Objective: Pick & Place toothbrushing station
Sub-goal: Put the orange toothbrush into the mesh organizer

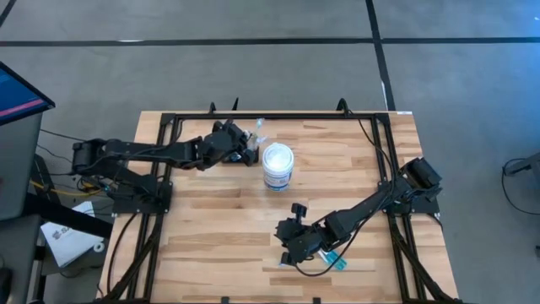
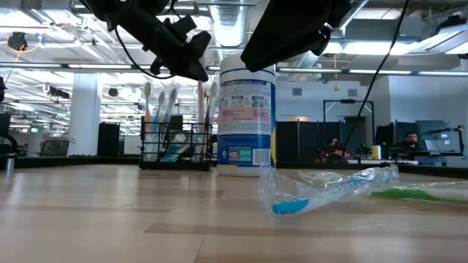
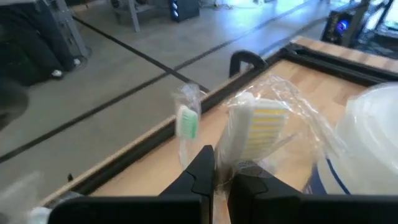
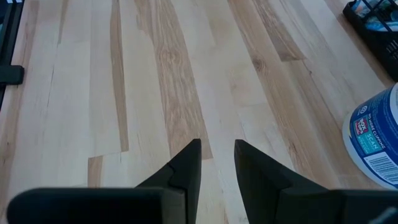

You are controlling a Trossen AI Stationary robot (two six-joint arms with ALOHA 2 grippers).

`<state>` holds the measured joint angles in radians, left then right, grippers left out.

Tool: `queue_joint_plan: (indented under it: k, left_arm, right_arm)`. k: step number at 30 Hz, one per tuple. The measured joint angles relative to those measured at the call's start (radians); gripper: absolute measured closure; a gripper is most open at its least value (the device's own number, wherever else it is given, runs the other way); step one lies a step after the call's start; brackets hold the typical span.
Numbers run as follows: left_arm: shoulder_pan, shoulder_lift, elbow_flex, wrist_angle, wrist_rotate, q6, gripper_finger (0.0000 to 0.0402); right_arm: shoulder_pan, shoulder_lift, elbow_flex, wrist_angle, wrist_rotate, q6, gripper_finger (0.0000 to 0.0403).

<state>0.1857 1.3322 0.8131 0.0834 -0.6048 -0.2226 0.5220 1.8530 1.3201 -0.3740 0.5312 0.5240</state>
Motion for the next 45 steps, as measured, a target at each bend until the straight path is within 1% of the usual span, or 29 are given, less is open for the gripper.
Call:
queue_joint_plan:
  k: [5, 11, 20, 25, 36, 45]
  left_arm:
    - [0.025, 0.027, 0.0, -0.003, 0.061, -0.029, 0.0393]
    - [0.033, 0.055, -0.001, -0.007, 0.063, -0.032, 0.0382]
    - [0.04, 0.128, -0.001, -0.008, 0.062, -0.048, 0.0387]
    - [0.046, 0.148, -0.001, -0.005, 0.061, -0.048, 0.0372]
    - [0.046, 0.149, -0.001, 0.026, 0.061, -0.047, 0.0349]
    - [0.045, 0.143, -0.001, 0.028, 0.075, -0.045, 0.0305]
  right_arm:
    - [0.0, 0.0, 0.0, -0.002, 0.0, 0.0, 0.0316]
    - [0.0, 0.0, 0.0, -0.015, 0.0, 0.0, 0.0316]
    - [0.0, 0.0, 0.0, -0.014, 0.0, 0.0, 0.0316]
    - [-0.001, 0.0, 0.0, -0.015, 0.0, 0.0, 0.0316]
    - [-0.001, 0.0, 0.0, -0.015, 0.0, 0.0, 0.0316]
    - [-0.001, 0.0, 0.0, -0.015, 0.0, 0.0, 0.0316]
